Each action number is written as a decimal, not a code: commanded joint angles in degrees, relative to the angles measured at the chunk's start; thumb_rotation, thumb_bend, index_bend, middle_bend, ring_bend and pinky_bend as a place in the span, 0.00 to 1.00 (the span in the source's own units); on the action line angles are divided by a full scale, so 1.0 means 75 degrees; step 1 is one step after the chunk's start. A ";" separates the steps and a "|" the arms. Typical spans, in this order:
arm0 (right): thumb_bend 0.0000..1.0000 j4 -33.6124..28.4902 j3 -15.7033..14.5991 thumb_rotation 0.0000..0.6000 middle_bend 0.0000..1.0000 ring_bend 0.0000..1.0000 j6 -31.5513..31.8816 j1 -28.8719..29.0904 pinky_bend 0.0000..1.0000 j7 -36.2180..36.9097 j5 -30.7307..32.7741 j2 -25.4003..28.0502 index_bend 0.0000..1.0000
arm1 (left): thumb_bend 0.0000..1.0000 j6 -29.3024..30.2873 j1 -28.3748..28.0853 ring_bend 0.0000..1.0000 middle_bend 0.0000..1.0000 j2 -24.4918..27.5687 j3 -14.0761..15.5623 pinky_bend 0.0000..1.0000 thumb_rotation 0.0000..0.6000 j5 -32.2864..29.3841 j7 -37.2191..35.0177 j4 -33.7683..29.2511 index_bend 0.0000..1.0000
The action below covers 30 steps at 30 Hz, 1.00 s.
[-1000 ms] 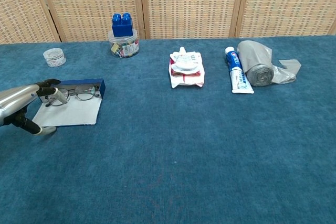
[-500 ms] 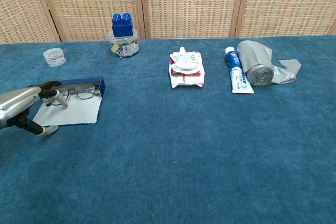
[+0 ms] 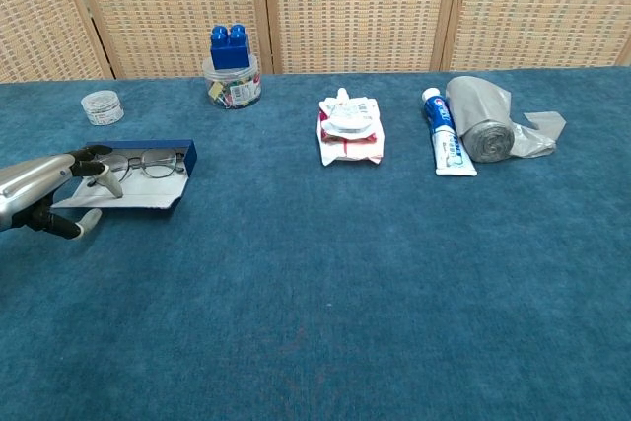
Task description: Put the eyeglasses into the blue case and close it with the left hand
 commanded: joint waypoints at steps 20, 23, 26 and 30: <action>0.00 -0.0027 -0.0010 1.00 0.00 0.00 -0.0041 0.0010 0.00 0.0025 0.0022 0.0009 0.00 | 0.54 -0.0809 -0.0576 0.00 0.00 0.0143 -0.0577 0.00 1.00 -0.0705 0.0139 0.0182 0.39; 0.00 -0.0043 -0.0012 1.00 0.00 0.00 -0.0061 0.0015 0.00 0.0058 0.0030 0.0019 0.00 | 0.54 -0.0676 -0.0533 0.00 0.00 0.0130 -0.0535 0.00 1.00 -0.0621 0.0051 0.0141 0.47; 0.00 -0.0050 -0.0012 1.00 0.00 0.00 -0.0075 0.0017 0.00 0.0104 0.0040 0.0026 0.00 | 0.54 -0.0501 -0.0463 0.00 0.00 0.0175 -0.0494 0.00 1.00 -0.0522 -0.0043 0.0029 0.63; 0.00 -0.0048 -0.0012 1.00 0.00 0.00 -0.0076 0.0020 0.00 0.0130 0.0035 0.0027 0.00 | 0.54 -0.0281 -0.0350 0.00 0.00 0.0329 -0.0437 0.00 1.00 -0.0444 -0.0004 -0.0236 0.73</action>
